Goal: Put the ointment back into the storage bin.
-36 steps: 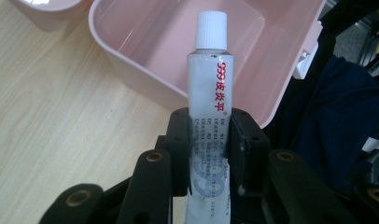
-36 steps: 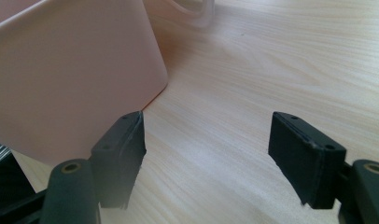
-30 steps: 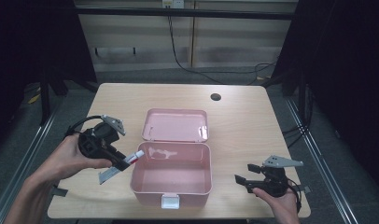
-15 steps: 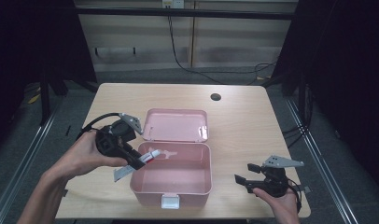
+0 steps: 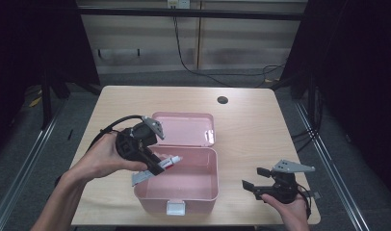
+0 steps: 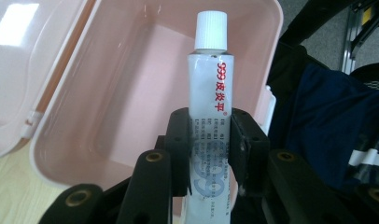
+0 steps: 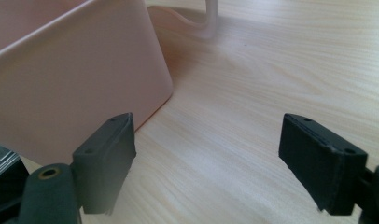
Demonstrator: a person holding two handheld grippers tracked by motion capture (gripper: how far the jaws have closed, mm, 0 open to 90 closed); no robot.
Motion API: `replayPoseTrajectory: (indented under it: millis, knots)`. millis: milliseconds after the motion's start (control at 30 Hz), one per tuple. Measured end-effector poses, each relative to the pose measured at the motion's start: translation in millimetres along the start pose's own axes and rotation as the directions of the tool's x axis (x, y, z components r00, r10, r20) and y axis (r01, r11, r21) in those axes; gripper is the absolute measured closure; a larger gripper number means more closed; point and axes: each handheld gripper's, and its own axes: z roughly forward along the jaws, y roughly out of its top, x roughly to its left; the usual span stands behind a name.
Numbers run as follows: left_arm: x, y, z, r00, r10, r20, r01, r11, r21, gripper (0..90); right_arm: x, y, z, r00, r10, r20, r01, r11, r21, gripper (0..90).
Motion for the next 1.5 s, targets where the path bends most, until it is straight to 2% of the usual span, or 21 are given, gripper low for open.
replayPoseTrajectory:
  millis: [100, 267, 333, 400, 600, 700, 833, 867, 900, 967, 1167, 1300, 1367, 1500]
  knots:
    - [-0.6, 4.8, 5.6, 1.0000, -0.005, -0.001, 0.005, 0.9999, 0.010, 70.8, 0.6, 0.4, -0.3, 0.9999, -0.008, -0.007, 0.008, 1.000, -0.004, 17.0]
    - [-2.5, 14.8, 11.1, 0.9998, 0.021, 0.005, -0.022, 0.9992, 0.034, 70.8, 1.4, 0.5, 0.1, 0.9999, -0.007, -0.012, 0.007, 1.000, 0.001, 16.8]
    - [-2.8, 17.5, 13.3, 0.9998, 0.020, 0.006, -0.020, 0.9992, 0.034, 70.8, 0.9, 0.2, 0.3, 1.0000, 0.000, -0.009, 0.000, 1.000, 0.003, 16.8]
    - [-3.2, 22.1, 18.7, 0.9996, 0.027, -0.010, -0.027, 0.9986, 0.045, 70.8, 0.6, 0.1, 0.2, 1.0000, 0.001, -0.007, -0.001, 1.000, 0.002, 16.8]
    - [-3.4, 30.7, 29.5, 0.9988, 0.048, 0.013, -0.048, 0.9970, 0.061, 70.8, 0.8, 0.1, 0.6, 1.0000, 0.003, -0.008, -0.003, 1.000, 0.006, 16.9]
    - [-3.8, 32.6, 37.1, 0.9984, 0.056, 0.010, -0.057, 0.9960, 0.068, 70.8, 0.7, 0.3, 0.3, 0.9999, 0.003, -0.011, -0.003, 1.000, 0.003, 16.8]
    - [-4.2, 34.6, 45.1, 0.9960, 0.082, 0.035, -0.085, 0.9920, 0.093, 70.8, 0.8, 0.3, 0.2, 0.9999, 0.001, -0.014, -0.001, 1.000, 0.003, 16.8]
    - [-4.8, 34.9, 48.3, 0.9969, 0.073, 0.028, -0.076, 0.9932, 0.088, 70.8, 0.8, 0.3, 0.2, 0.9999, 0.000, -0.015, 0.000, 1.000, 0.001, 16.7]
    - [-4.1, 35.7, 49.7, 0.9963, 0.077, 0.037, -0.081, 0.9907, 0.110, 70.8, 0.9, 0.3, 0.2, 0.9999, -0.002, -0.015, 0.002, 1.000, 0.001, 16.7]
    - [-4.5, 35.9, 54.2, 0.9962, 0.074, 0.046, -0.079, 0.9897, 0.120, 70.8, 0.9, 0.4, 0.2, 0.9999, -0.003, -0.014, 0.003, 1.000, 0.002, 16.7]
    - [-6.3, 35.7, 61.6, 0.9958, 0.081, 0.042, -0.086, 0.9896, 0.115, 70.8, 0.6, 0.5, 0.7, 0.9999, -0.005, -0.013, 0.005, 1.000, 0.002, 16.7]
    - [-6.7, 36.9, 71.7, 0.9948, 0.084, 0.056, -0.092, 0.9854, 0.143, 70.8, 0.9, 0.4, 0.8, 0.9999, -0.007, -0.012, 0.007, 1.000, 0.003, 16.7]
    - [-6.1, 37.4, 75.8, 0.9953, 0.083, 0.050, -0.089, 0.9859, 0.141, 70.8, 0.8, 0.5, 0.4, 0.9999, -0.003, -0.013, 0.003, 1.000, 0.003, 16.7]
    - [-5.5, 38.0, 86.4, 0.9942, 0.091, 0.057, -0.099, 0.9804, 0.170, 70.8, 0.9, 0.4, 0.2, 0.9999, -0.005, -0.015, 0.005, 1.000, 0.003, 16.7]
